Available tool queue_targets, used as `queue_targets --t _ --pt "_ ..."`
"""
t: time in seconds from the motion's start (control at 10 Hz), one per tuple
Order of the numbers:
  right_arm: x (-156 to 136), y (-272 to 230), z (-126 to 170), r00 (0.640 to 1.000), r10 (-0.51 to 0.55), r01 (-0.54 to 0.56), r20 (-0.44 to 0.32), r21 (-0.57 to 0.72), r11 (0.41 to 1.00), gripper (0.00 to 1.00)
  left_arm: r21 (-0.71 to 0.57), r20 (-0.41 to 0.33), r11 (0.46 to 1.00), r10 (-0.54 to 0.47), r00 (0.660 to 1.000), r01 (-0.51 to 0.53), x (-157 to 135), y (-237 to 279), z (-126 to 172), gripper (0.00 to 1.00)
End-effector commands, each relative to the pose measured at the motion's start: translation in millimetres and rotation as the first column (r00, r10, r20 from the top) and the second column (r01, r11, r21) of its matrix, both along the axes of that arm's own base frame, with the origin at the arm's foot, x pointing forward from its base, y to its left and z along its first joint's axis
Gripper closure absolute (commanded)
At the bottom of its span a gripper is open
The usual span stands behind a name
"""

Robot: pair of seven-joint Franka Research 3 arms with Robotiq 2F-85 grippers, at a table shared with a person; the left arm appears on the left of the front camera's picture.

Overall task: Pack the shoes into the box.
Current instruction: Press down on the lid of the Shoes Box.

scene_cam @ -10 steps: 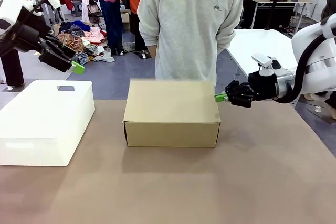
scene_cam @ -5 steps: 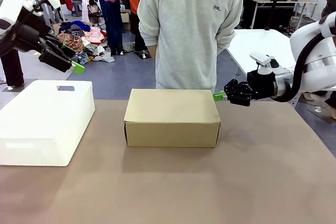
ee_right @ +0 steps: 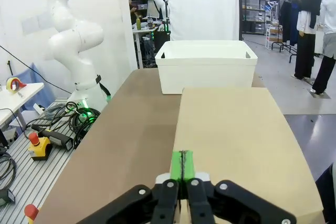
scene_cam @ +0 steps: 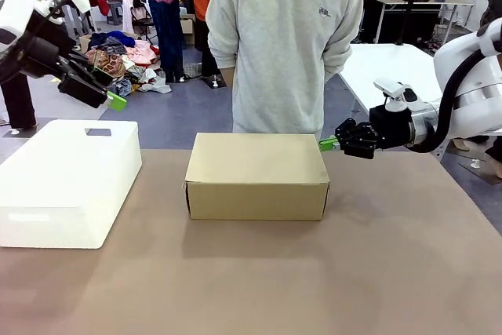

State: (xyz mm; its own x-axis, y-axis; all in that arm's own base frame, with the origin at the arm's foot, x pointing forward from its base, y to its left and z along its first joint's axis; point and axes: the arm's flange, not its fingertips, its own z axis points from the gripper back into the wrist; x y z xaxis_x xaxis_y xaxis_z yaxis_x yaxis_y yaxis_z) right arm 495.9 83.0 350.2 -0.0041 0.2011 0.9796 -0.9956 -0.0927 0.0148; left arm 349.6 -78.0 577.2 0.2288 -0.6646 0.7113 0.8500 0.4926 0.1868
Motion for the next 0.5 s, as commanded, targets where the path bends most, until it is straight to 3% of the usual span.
queue_targets --t 0.0,0.1,0.3,0.4 --pt "0 0 0 1.000 -0.003 0.003 0.007 -0.002 1.000 1.00 -0.011 0.005 1.000 -0.021 1.000 0.021 1 1 -1 0.00" --pt "0 0 0 1.000 0.000 0.000 0.000 0.000 1.000 1.00 -0.011 0.005 1.000 -0.021 1.000 0.021 1 1 -1 0.00" --pt "-8 11 27 0.995 -0.027 0.024 -0.092 -0.027 0.999 1.00 -0.039 -0.040 0.999 0.036 0.999 -0.038 2 -5 1 0.00" --pt "-14 14 41 0.997 -0.016 0.011 -0.082 -0.065 0.998 1.00 -0.065 -0.058 0.996 0.062 0.996 -0.066 3 -12 3 0.00"
